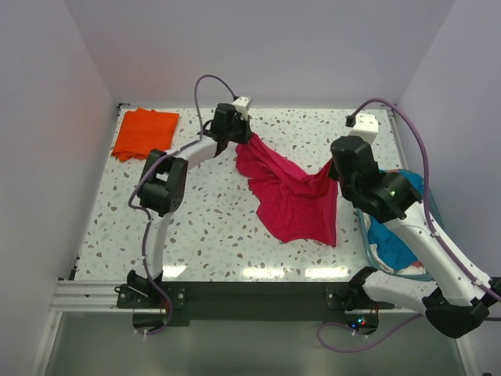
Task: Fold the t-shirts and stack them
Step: Flatten the tshirt out
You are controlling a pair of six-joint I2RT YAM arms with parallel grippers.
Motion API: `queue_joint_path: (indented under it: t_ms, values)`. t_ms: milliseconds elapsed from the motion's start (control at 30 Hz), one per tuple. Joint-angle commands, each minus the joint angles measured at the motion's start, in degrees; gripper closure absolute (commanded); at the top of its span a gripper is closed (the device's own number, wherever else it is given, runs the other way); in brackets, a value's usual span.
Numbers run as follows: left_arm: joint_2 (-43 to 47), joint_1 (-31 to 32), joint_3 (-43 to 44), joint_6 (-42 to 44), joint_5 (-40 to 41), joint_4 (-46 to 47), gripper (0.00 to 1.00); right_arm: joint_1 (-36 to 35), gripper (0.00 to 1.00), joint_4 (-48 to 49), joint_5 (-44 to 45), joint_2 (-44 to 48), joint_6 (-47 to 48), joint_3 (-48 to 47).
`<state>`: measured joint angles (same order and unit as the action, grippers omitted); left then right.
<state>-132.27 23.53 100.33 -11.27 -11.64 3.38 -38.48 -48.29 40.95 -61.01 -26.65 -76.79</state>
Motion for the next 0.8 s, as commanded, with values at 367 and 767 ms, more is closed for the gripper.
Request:
queue_joint_path:
  t_ms: [367,767]
  values:
    - [46.11,-10.17,-13.93,-6.4,10.47,3.93,1.0,11.15,1.0,-0.04,-2.01,-8.33,8.9,-29.54]
    - [74.87,-10.26,-19.13,-10.35,24.02,-1.44,1.0,11.23,1.0,-0.23,-6.76,-2.97,14.35,-44.22]
